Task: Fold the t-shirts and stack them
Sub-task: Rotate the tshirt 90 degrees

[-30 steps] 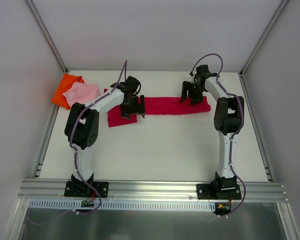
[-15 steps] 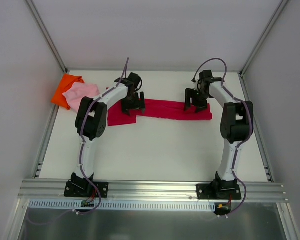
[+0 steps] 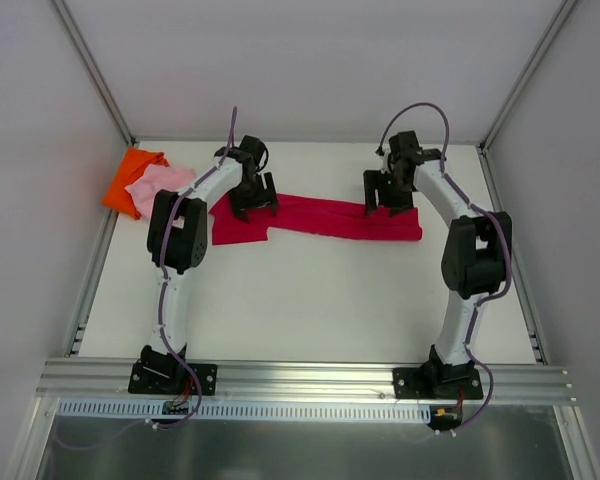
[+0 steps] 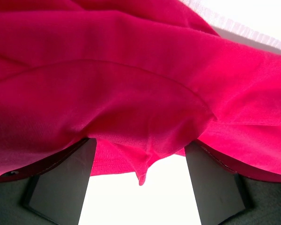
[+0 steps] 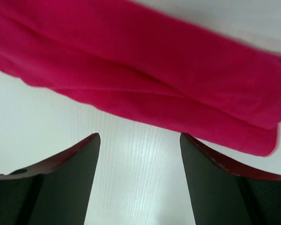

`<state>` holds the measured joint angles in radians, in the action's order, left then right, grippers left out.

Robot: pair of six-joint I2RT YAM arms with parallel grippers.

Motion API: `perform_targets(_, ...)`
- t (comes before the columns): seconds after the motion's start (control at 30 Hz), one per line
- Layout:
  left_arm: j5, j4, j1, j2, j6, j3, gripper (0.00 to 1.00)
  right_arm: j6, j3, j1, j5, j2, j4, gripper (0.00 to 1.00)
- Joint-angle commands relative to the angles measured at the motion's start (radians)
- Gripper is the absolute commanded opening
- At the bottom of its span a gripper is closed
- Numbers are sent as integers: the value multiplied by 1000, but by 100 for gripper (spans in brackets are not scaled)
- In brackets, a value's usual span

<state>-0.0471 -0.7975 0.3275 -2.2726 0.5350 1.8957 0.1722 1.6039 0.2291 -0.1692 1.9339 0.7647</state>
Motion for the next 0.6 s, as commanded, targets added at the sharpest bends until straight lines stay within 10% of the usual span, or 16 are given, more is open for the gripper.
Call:
perform_targets(0.0, 12, -45, -1, 22, 2, 23, 77, -2, 280, -27, 136, 142, 34, 75)
perform_targets(0.33, 41, -61, -2, 79, -6, -55, 77, -30, 615, -137, 163, 432, 84, 69)
perform_targets(0.4, 41, -66, -4, 78, -3, -53, 77, -14, 573, -137, 152, 419, 68, 99)
perform_targets(0.57, 42, -65, -4, 78, 5, -37, 77, 13, 458, -137, 126, 384, 58, 100)
